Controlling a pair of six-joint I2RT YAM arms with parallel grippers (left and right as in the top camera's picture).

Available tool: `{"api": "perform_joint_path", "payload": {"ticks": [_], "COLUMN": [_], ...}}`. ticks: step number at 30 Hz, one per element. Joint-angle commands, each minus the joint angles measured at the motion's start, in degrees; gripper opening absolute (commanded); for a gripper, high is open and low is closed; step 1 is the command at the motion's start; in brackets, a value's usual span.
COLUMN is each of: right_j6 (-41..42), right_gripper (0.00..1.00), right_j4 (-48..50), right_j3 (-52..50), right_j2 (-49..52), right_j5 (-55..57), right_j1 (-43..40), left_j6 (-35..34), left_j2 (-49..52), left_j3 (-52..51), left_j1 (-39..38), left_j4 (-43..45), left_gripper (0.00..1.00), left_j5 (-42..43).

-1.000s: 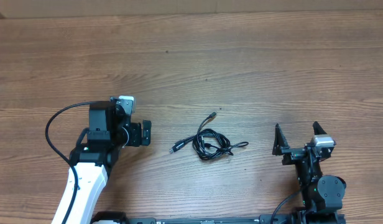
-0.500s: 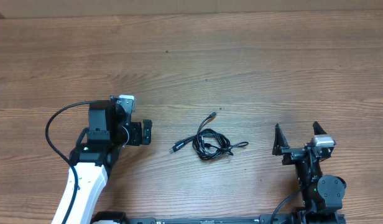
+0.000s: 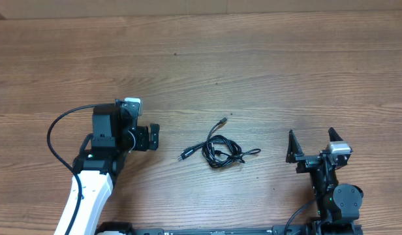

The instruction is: Untangle cables

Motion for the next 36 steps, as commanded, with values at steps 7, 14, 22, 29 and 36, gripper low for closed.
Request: {"api": "perform_joint_path", "payload": {"ticks": [7,14,22,29,36], "right_j6": [-0.2,-0.2,-0.2,-0.2,-0.2], "right_gripper": [1.00,1.00,1.00,1.00,1.00], "right_j4": [0.4,0.4,0.3,0.4,0.4], "right_j3": [-0.6,-0.6,-0.6,-0.6,-0.6], "right_j2": [-0.6,-0.6,-0.6,-0.6,-0.6], "right_j5": [0.2,0.2,0.2,0.2,0.2], "right_j1": [-0.2,-0.2,-0.2,-0.2,-0.2], "left_j6": [-8.7,-11.0,-11.0,-10.9,-11.0], "left_j2": [0.2,0.2,0.2,0.2,0.2], "left_j3": [1.6,1.6,1.6,1.6,1.6], "left_j1": [0.6,0.6,0.6,0.6,0.6], "left_j4": [1.3,1.7,1.8,1.9,1.9], "left_gripper": [1.00,0.99,1.00,1.00,1.00], "left_j5": [0.9,0.9,0.8,0.6,0.6]}}
